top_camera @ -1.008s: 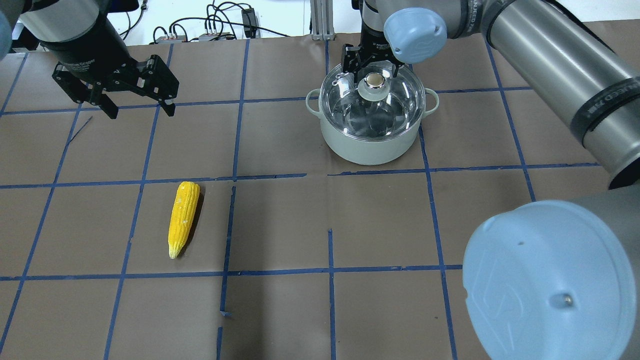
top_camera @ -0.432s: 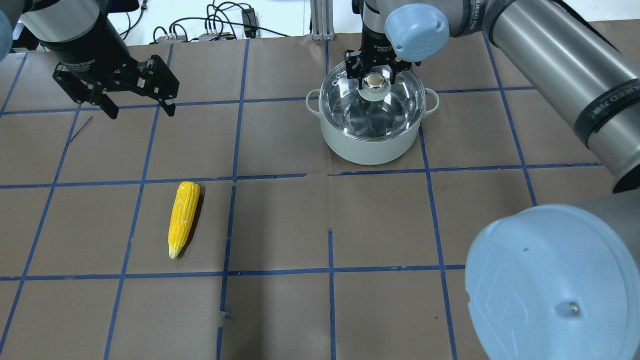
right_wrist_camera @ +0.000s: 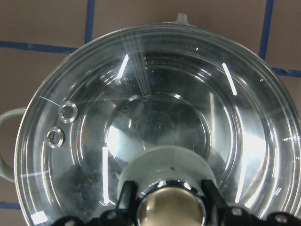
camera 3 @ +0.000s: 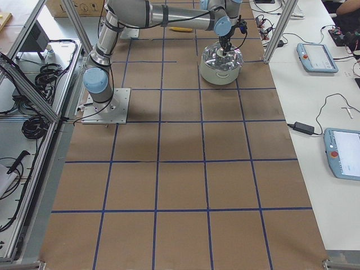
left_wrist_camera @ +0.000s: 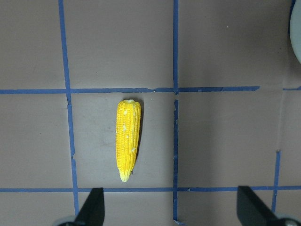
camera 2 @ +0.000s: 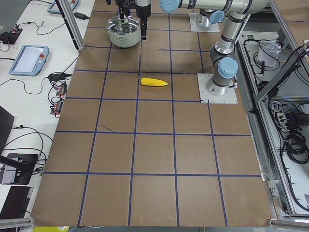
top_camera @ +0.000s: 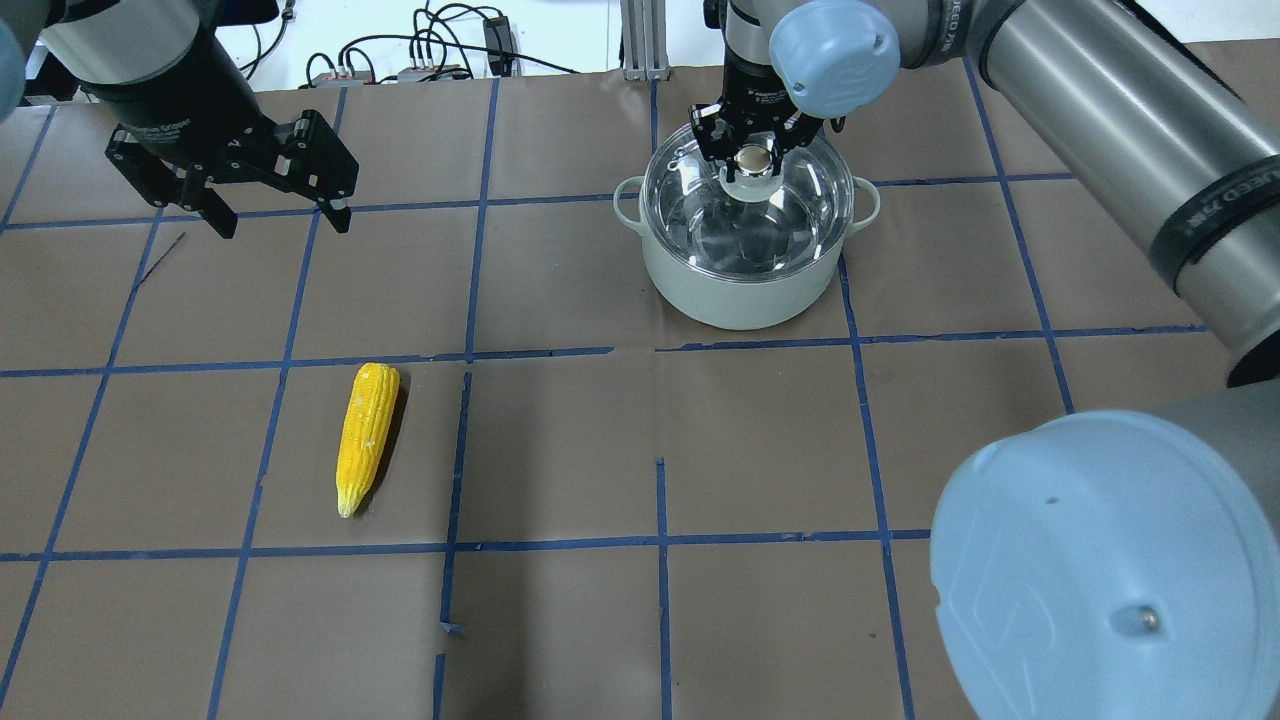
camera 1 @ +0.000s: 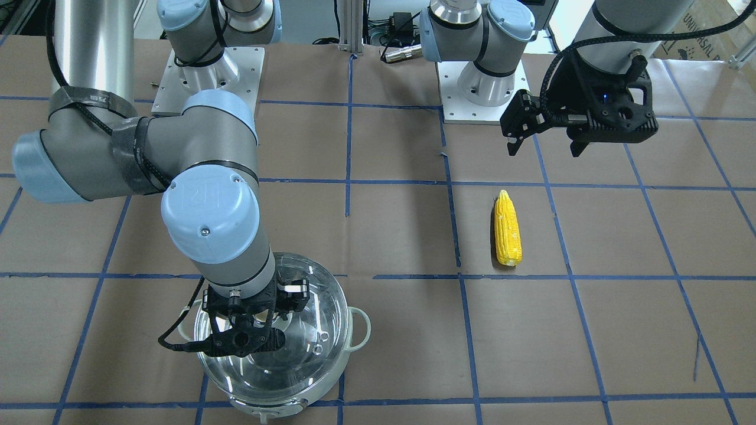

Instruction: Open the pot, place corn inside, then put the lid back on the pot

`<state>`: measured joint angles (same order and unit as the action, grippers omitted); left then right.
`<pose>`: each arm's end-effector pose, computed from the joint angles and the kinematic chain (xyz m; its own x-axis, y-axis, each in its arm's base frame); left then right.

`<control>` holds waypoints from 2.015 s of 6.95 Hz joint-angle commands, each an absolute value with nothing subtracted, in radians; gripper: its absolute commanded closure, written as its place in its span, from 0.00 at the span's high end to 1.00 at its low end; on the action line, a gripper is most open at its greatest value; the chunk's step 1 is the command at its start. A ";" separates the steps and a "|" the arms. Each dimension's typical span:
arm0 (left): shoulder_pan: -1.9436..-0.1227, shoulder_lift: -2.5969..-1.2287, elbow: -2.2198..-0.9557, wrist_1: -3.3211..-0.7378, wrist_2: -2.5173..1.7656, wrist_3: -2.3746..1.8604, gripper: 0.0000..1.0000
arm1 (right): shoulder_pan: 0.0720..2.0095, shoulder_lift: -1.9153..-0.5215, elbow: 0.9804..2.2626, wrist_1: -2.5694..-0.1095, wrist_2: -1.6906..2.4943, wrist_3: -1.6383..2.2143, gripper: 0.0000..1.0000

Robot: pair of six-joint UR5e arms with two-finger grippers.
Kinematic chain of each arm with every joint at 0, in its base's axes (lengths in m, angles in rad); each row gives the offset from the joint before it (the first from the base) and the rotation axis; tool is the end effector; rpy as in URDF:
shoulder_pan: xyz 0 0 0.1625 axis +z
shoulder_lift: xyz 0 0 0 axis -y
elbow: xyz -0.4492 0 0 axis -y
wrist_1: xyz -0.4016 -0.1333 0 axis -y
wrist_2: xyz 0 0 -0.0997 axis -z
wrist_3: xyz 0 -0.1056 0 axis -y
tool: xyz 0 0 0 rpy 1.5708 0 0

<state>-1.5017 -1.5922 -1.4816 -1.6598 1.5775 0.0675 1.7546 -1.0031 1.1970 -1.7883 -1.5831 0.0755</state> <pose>-0.0972 -0.5157 0.5311 -1.0000 -0.0015 -0.0053 -0.0016 0.9998 0.0216 0.2646 -0.7012 0.3606 -0.9941 -0.1078 0.0105 -0.1080 0.9938 -0.0245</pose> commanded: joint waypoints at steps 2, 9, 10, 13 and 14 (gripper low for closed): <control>-1.502 -1.591 -1.482 -1.660 1.578 0.067 1.00 | 1.755 -1.000 1.120 -1.738 -1.583 0.083 0.09; -1.413 -1.687 -1.883 -1.292 1.580 0.336 1.00 | 1.661 -1.286 0.710 -0.948 -1.565 -0.003 0.09; -1.388 -1.689 -1.970 -1.197 1.580 0.375 0.99 | 1.664 -1.299 0.750 -0.943 -1.563 -0.005 0.09; -1.304 -1.713 -2.115 -1.040 1.569 0.420 0.95 | 1.661 -1.446 0.952 -0.999 -1.568 -0.003 0.08; -1.307 -1.741 -2.144 -0.975 1.569 0.417 0.95 | 1.660 -1.480 1.036 -1.055 -1.574 -0.003 0.08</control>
<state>-1.3096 -1.7153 -2.1100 -1.0344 1.5704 0.4153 1.6622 -1.4308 0.9436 -1.0071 -1.5674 -0.0027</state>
